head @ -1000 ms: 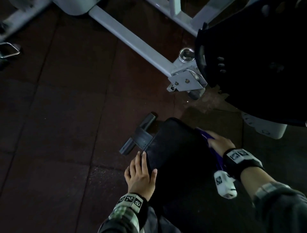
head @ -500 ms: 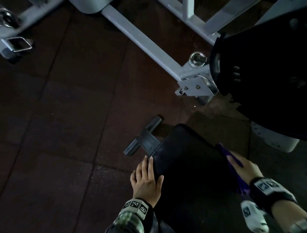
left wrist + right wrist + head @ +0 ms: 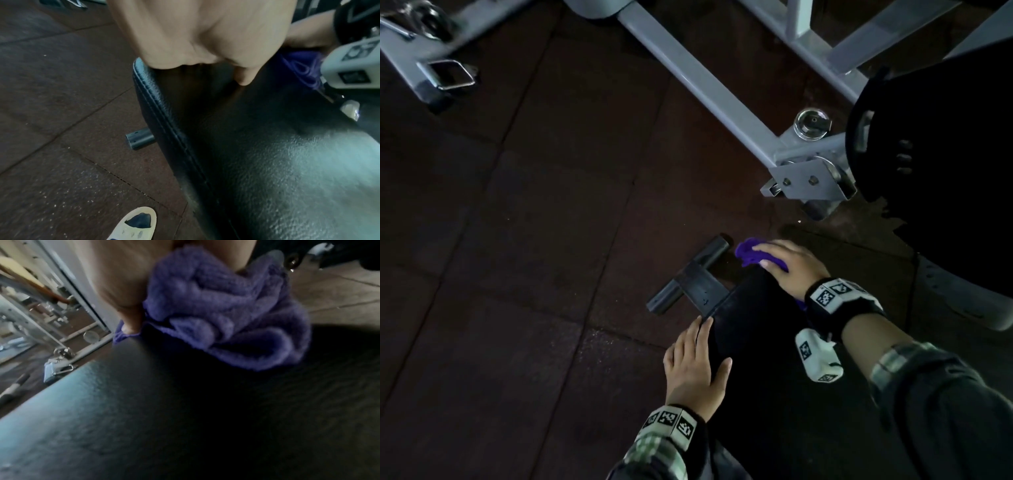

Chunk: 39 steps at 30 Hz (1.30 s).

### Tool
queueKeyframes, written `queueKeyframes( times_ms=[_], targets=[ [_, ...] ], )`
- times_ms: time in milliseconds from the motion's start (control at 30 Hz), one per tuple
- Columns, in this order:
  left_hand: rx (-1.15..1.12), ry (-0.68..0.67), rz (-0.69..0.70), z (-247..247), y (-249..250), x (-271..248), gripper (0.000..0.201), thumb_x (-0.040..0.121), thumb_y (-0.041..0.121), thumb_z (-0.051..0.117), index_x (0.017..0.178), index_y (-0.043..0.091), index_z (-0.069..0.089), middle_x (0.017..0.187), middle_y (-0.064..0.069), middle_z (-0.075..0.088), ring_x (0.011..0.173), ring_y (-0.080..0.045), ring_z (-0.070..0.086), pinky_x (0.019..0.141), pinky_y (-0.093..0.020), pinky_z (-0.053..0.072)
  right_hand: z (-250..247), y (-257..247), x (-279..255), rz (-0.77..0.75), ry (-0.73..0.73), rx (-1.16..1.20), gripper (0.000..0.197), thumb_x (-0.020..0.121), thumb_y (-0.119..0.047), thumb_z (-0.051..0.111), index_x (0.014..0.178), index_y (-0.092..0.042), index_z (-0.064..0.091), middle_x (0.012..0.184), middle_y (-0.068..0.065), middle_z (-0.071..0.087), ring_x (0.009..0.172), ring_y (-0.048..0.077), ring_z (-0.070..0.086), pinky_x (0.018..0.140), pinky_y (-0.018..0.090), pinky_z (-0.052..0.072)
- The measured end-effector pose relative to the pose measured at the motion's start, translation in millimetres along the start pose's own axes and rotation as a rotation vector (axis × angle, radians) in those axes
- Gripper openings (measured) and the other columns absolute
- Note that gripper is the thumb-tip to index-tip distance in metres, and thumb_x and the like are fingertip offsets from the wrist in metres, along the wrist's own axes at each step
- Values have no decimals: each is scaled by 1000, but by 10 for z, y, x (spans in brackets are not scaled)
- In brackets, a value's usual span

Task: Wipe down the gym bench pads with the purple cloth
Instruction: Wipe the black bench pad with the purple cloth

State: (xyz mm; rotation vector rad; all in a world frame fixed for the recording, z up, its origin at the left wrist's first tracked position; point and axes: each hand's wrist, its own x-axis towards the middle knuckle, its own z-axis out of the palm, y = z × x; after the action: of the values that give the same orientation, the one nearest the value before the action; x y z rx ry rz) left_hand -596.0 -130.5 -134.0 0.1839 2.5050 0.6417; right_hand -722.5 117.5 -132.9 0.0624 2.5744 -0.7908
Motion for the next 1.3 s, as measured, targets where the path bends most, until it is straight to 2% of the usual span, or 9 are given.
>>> queueKeyframes(
  times_ms=[200, 367, 500, 667, 800, 900, 1000, 1167, 1300],
  targets=[
    [-75, 16, -38, -97, -130, -6, 95, 77, 81, 22, 152, 24, 15, 155, 9, 25, 142, -9, 22, 113, -24, 13, -206, 27, 117, 29, -128, -27, 35, 93, -25, 54, 127, -27, 55, 132, 1, 51, 119, 22, 51, 91, 17, 30],
    [-90, 19, -39, -31, -166, 13, 92, 77, 76, 30, 149, 19, 30, 150, 3, 37, 137, -17, 34, 112, -31, 25, 124, -486, 74, -217, -187, -449, 30, 88, -38, 49, 116, -36, 60, 122, -4, 57, 116, 28, 47, 100, 35, 31],
    [-68, 69, -10, 1, -190, 17, 88, 79, 74, 37, 141, 13, 44, 139, -3, 51, 127, -23, 49, 105, -38, 38, 482, -826, -221, -382, -246, -504, 31, 73, -40, 53, 99, -36, 69, 98, -5, 68, 93, 27, 61, 86, 41, 47],
    [-64, 67, -24, -15, -147, 8, 101, 76, 85, 14, 147, 16, 34, 147, 1, 42, 135, -18, 40, 111, -33, 28, 151, -516, -90, -350, -254, -430, 41, 80, -44, 38, 109, -39, 66, 106, -8, 65, 99, 23, 59, 86, 33, 44],
    [-96, 22, -49, -61, -129, -9, 105, 72, 88, 16, 150, 19, 25, 152, 2, 33, 139, -18, 32, 113, -33, 23, 8, -433, -32, -278, -143, -422, 34, 75, -26, 53, 104, -24, 70, 104, 6, 67, 98, 35, 59, 92, 42, 45],
    [-238, 63, -71, -108, -119, 45, 91, 76, 68, 32, 150, 16, 25, 152, 0, 31, 139, -18, 30, 112, -29, 22, 270, -612, -160, -340, -91, -436, 37, 71, -33, 44, 95, -26, 72, 95, 3, 69, 87, 32, 63, 91, 34, 41],
    [-397, 213, -37, -177, -102, 198, 72, 81, 47, 37, 145, 13, 37, 146, -4, 42, 131, -19, 36, 110, -24, 21, 555, -805, -294, -430, -236, -348, 51, 67, -35, 44, 111, -22, 67, 111, 6, 66, 102, 32, 60, 101, 36, 38],
    [-290, 74, 39, -280, 103, 554, 70, 83, 52, 16, 147, 31, 34, 146, -7, 45, 137, -24, 35, 115, -36, 19, 369, -718, -372, -181, -128, 127, 70, 69, -44, 35, 125, -9, 57, 137, 6, 49, 132, 17, 38, 114, 30, 15],
    [-218, -164, -118, -317, 473, 773, 59, 91, 70, 19, 145, 49, 28, 151, -8, 33, 143, -29, 18, 116, -51, 12, 107, -296, -505, 85, 110, -9, 46, 83, -27, 44, 127, -21, 57, 143, -1, 43, 138, 20, 27, 116, 39, 10]
  ],
)
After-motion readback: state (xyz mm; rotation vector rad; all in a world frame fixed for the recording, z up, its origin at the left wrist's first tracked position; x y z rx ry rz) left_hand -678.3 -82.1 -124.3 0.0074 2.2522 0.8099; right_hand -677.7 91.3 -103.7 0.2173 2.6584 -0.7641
